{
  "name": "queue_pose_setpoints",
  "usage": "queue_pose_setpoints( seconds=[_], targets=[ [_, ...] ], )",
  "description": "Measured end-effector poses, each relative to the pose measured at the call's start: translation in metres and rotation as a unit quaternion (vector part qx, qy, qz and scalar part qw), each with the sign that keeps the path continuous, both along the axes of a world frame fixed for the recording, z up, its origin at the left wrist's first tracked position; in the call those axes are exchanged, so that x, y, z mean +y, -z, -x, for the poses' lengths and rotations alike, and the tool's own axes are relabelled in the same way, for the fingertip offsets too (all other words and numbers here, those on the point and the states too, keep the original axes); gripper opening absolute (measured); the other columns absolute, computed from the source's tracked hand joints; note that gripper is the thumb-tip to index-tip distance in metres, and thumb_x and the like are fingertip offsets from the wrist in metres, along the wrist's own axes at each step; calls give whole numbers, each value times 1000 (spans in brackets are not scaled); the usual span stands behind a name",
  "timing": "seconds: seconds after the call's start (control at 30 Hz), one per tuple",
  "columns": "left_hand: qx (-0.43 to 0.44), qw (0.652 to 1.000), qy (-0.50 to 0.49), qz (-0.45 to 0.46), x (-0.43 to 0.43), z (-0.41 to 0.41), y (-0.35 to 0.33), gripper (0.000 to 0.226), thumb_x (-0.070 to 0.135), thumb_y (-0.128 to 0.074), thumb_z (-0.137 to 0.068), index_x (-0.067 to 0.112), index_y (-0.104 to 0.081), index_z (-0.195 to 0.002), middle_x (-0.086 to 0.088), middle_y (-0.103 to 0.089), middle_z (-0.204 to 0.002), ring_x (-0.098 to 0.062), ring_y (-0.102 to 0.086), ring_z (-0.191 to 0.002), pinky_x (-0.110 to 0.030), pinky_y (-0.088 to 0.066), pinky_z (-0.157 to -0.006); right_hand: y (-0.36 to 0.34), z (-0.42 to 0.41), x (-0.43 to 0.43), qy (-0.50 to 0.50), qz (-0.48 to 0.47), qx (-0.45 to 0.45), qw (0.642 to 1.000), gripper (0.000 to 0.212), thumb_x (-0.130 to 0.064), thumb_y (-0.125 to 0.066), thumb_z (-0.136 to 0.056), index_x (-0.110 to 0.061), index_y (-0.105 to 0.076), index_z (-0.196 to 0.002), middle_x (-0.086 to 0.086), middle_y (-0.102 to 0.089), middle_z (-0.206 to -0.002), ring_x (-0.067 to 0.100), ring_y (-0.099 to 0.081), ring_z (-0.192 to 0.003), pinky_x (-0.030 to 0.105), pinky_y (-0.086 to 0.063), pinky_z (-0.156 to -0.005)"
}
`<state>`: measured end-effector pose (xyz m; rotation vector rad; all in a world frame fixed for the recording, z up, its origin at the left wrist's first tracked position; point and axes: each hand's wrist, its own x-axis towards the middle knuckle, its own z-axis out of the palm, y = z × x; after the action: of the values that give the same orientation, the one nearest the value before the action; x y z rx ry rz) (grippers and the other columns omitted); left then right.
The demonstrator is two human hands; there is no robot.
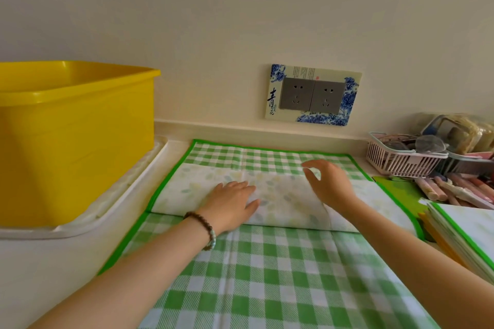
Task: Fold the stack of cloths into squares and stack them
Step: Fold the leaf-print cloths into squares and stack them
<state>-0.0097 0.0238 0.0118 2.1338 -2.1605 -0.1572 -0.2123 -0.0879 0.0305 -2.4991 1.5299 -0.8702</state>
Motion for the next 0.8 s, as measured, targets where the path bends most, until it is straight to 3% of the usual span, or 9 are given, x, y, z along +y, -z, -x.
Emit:
queue_pose_setpoints(
  seconds=[0.17,0.27,0.37,0.6,0.8],
  targets=[
    [19,1000,-20,-6,0,6,5,59,50,-21,-99,23,-15,-150,1,-9,-159,-18,-7,-145,-43,-5,-118,11,-35,39,-78,-85,46,992,38,-38,-41,-98,-23,-51,-131,-2,-49,-139,16,-46,-126,29,-34,-104],
    [17,999,-30,-6,1,8,10,57,48,-16,-99,23,-10,-151,2,-3,-159,-17,-1,-146,-45,-1,-117,27,-50,50,-84,-107,131,982,46,-38,-30,-100,-22,-33,-144,0,-29,-153,17,-24,-141,34,-16,-114],
    [12,999,-32,-5,-1,7,14,58,49,-14,-99,24,-8,-151,3,0,-159,-16,2,-146,-46,0,-117,39,-51,56,-76,-125,151,978,50,-44,-20,-100,-28,-21,-148,-5,-14,-158,15,-8,-145,38,-4,-117],
    [19,999,-30,-19,1,5,15,83,74,-18,-85,26,-4,-151,7,4,-159,-14,6,-146,-48,2,-117,40,-23,51,-42,-142,174,973,56,-56,-17,-96,-37,-12,-149,-6,-6,-159,16,-1,-146,41,0,-118],
    [16,999,-24,-29,1,4,14,93,81,-20,-78,26,-2,-151,7,7,-158,-14,8,-146,-48,3,-117,37,31,42,7,-162,181,970,60,-61,-17,-94,-39,-8,-149,-9,-3,-159,14,0,-146,39,1,-118]
  ],
)
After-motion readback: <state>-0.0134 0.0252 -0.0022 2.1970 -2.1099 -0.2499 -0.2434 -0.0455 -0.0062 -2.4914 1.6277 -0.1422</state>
